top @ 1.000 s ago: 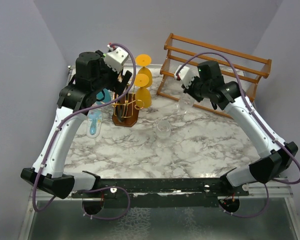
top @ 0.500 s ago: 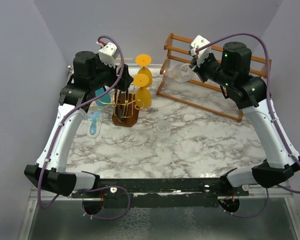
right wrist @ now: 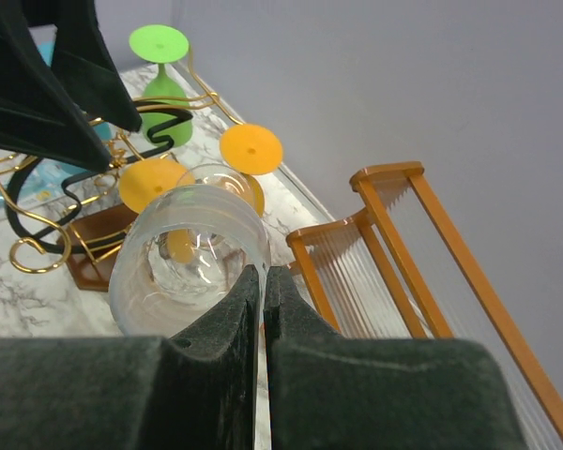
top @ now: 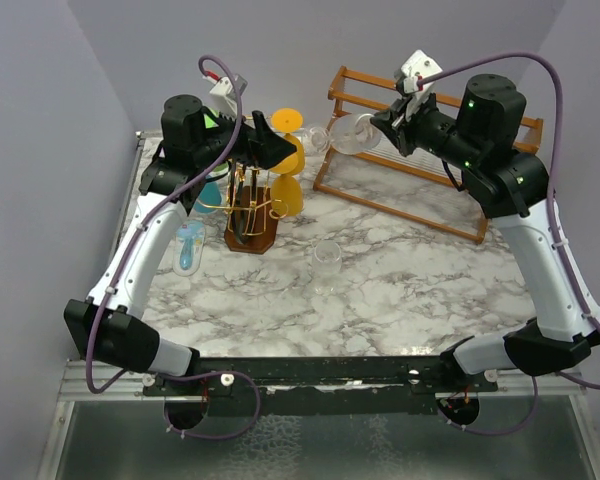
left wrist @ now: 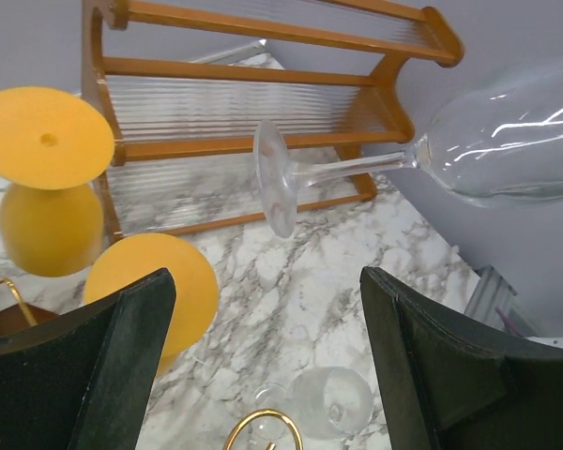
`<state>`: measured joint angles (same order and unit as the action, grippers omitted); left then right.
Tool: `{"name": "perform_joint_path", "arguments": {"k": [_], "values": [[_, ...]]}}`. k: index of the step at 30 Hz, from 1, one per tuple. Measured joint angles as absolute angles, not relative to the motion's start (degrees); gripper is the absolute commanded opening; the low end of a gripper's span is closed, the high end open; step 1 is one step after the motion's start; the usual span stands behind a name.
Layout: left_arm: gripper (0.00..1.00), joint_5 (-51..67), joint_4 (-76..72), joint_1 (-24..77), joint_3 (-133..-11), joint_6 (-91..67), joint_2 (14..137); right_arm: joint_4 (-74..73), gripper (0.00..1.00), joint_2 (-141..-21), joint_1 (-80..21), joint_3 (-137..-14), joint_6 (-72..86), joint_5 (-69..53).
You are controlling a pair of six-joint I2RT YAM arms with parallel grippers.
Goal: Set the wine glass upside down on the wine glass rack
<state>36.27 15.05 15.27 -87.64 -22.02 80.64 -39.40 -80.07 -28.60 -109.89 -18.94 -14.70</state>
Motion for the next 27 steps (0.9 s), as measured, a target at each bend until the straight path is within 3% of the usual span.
{"name": "perform_joint_path", "arguments": {"k": [27], "values": [[0.34, 47.66, -1.26, 15.27, -81.06, -38.04, 83.94, -38.94, 0.02, -79.26, -28.6, -111.26, -12.25, -20.93]]}}
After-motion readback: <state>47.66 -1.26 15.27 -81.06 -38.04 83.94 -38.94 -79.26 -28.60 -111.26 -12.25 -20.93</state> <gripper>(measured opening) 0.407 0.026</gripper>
